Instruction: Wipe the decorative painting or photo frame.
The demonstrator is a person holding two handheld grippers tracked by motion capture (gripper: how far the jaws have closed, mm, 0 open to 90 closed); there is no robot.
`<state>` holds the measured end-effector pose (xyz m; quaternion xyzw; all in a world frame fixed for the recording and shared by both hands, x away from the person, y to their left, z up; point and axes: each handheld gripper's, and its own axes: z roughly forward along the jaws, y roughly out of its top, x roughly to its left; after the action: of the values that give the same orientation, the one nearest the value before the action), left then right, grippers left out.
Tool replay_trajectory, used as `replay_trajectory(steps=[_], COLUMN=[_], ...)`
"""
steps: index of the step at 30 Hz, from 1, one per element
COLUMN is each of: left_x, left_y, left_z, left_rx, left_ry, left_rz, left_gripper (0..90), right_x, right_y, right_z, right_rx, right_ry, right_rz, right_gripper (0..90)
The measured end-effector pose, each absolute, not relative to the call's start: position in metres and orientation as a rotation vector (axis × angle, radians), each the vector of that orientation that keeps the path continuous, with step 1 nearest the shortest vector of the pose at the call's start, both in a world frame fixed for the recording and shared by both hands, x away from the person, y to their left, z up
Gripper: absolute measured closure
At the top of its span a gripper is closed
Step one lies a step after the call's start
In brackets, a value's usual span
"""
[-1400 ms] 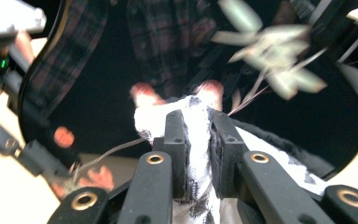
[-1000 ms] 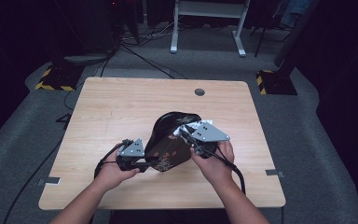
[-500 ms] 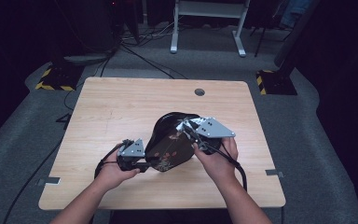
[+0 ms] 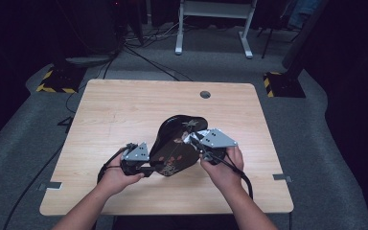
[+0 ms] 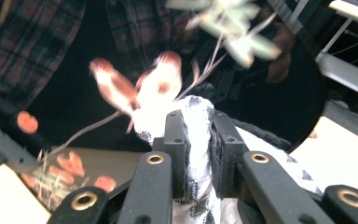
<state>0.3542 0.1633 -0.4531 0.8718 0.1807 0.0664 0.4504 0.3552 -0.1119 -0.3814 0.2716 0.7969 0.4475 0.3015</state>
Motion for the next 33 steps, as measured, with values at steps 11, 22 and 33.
replay_trajectory(steps=[11,22,33], left_x=[0.354,0.354,0.354], left_y=[0.163,0.162,0.162], left_z=[-0.453,-0.453,-0.453], left_rx=[2.158,2.158,2.161], left_ry=[0.443,0.44,0.436], left_rz=[0.167,0.169,0.159], left_gripper=[75.5,74.9,75.1], right_x=[0.357,0.357,0.36], right_y=[-0.114,-0.118,-0.122], right_z=[-0.367,-0.389,-0.365], right_rx=[0.713,0.756,0.746], right_ry=[2.063,2.125,2.045], right_rz=[1.216,1.174,1.227], right_gripper=[79.8,79.7,79.7])
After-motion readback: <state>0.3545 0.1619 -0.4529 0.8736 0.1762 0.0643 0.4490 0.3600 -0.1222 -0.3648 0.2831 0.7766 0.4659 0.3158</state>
